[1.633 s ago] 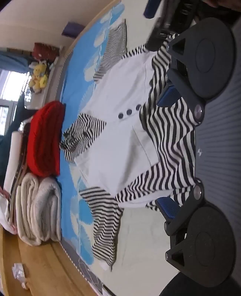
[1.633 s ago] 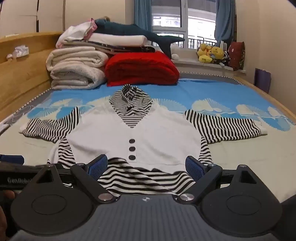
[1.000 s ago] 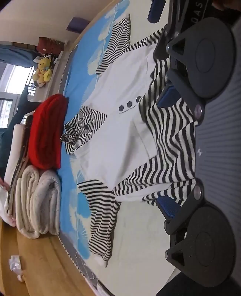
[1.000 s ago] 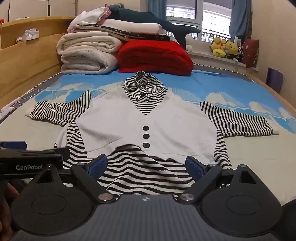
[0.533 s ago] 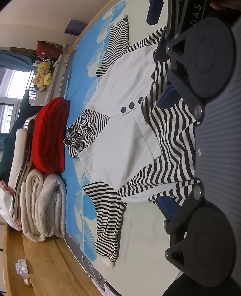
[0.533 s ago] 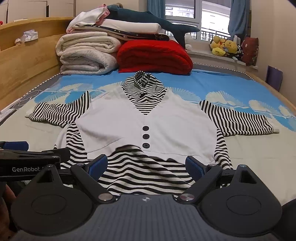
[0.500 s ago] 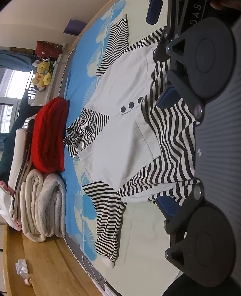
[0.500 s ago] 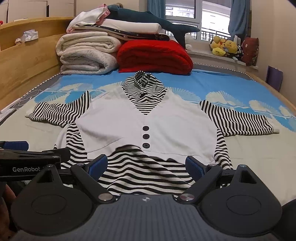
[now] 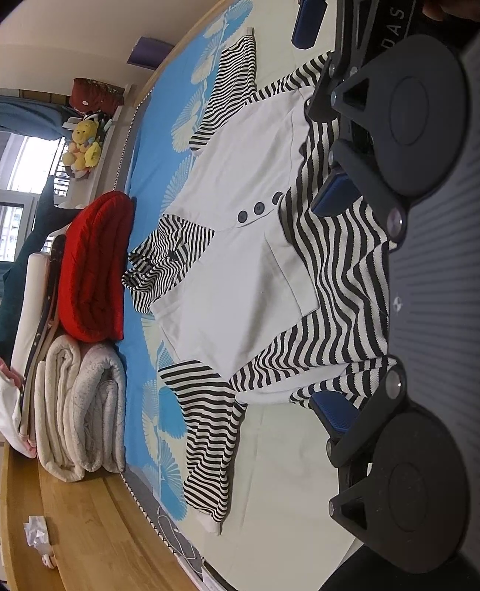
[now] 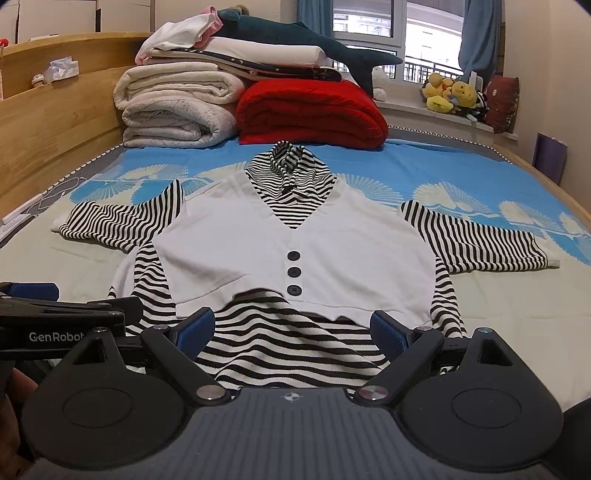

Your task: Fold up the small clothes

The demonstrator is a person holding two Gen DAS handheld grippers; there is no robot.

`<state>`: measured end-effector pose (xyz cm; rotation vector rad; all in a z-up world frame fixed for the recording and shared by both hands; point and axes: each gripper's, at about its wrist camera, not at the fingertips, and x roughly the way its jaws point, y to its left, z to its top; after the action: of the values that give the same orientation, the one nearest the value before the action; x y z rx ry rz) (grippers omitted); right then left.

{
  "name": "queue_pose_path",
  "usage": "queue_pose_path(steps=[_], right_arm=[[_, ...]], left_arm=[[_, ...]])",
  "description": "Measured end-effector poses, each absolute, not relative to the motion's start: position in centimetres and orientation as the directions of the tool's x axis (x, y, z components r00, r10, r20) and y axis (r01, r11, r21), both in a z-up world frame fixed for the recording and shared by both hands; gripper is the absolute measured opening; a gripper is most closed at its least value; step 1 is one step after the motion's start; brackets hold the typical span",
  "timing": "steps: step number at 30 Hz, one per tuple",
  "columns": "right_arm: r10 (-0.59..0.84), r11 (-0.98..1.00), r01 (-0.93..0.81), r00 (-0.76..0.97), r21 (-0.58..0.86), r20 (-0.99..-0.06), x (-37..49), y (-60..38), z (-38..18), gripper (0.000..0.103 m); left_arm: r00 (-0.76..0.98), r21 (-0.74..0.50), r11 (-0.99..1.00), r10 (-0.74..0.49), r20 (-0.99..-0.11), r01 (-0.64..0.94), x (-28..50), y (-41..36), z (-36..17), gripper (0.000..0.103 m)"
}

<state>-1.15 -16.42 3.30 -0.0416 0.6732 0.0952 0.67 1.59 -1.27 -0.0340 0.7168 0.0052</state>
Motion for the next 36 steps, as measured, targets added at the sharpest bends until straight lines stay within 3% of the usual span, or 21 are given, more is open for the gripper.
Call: queue_pose_path(steps=[22,27,32,34,36], right_arm=[[0.076,0.994,-0.110,0.786,-0.018,-0.613,-1.3,-16.3,3.5,0.091],[0.063,0.998,-0.061,0.789,0.023,-0.612,-0.9,-17.5,3.7,0.084],[0.004,0.998,0.034,0.774,0.049,-0.633,1.9,-21.2,3.6,0.070],[-0.051,0.996,0.089,0.762,0.026,-0.646,3.4,-23.1,2.9,0.070],[-0.114,0.990,0.143,0.736,-0.011,-0.668,4.7,-24.6,1.8,0.064]], left_arm=[[0.760,-0.024,1.000,0.000,-0.650,-0.020,0.6,1.5,-1.1,0.101],[0.740,-0.070,0.997,-0.016,-0.672,-0.042,2.1,2.9,-1.1,0.101],[0.688,-0.041,0.995,0.032,-0.725,-0.089,7.1,5.3,-2.1,0.095],[0.647,-0.023,0.991,0.068,-0.759,-0.132,9.2,6.4,-3.6,0.086],[0.598,-0.014,0.987,0.087,-0.796,-0.162,10.6,7.5,-5.4,0.079]])
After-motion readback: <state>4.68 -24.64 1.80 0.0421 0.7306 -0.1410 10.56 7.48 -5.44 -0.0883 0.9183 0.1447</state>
